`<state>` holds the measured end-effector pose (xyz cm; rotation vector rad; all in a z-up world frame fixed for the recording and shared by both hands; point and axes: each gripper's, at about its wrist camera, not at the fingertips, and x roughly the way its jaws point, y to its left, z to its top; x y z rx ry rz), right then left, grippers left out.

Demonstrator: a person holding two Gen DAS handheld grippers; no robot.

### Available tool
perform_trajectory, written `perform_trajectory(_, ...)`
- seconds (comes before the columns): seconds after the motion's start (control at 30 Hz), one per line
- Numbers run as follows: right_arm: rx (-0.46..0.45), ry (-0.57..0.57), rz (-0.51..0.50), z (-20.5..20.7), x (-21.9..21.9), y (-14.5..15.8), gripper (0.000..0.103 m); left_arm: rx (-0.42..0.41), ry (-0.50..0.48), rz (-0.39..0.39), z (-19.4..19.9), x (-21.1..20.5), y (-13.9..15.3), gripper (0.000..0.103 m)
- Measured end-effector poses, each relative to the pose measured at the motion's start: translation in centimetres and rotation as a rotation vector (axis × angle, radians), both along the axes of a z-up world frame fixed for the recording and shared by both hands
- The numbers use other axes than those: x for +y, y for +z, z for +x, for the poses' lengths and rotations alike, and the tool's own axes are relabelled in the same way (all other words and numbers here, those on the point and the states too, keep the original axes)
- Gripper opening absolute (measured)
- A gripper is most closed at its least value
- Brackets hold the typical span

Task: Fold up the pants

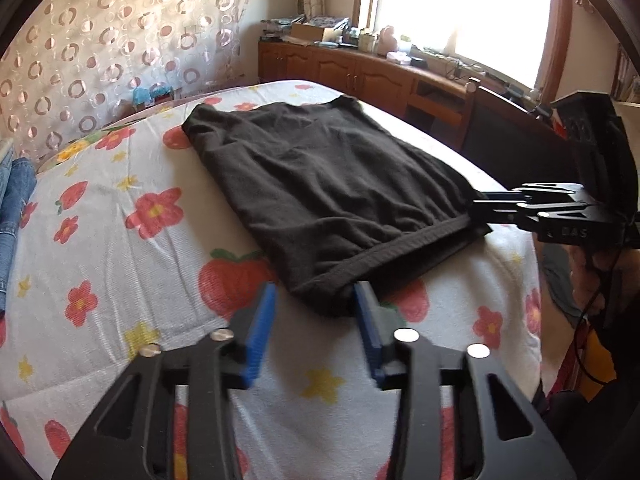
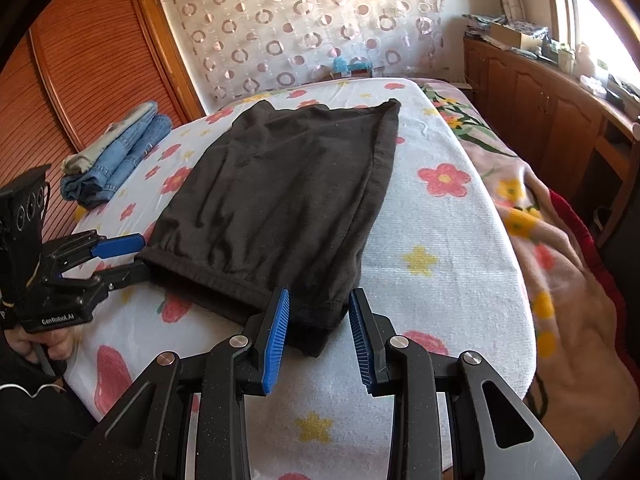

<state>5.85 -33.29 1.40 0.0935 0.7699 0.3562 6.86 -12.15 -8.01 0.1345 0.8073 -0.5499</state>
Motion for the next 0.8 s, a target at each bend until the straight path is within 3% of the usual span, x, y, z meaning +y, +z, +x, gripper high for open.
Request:
perform_trajectory(0.03,-0.007,0.004,0.000,-0.1,0.1,0.1,0.019,-0.005,-0.004,-0.007,-0.1,0.0,0.1,0.028)
perform_trajectory(0.13,-0.031,0.010,0.010,-0.4,0.0,0.5,0.011,-0.011,-0.007,-0.023,-0.3,0.0,0.2,0.022)
perform_trajectory(0.4,-0.053,0.028,0.051,-1.3,-0.1,0.9,0.009,-0.018,0.012,-0.042,-0.6,0.4,0.3,0.020)
perform_trajectory(0.8,-0.013,-0.003,-0.004,-1.2,0.8,-0.2,0.009,0.026,0.021,-0.043,-0.5,0.7,-0.7,0.020)
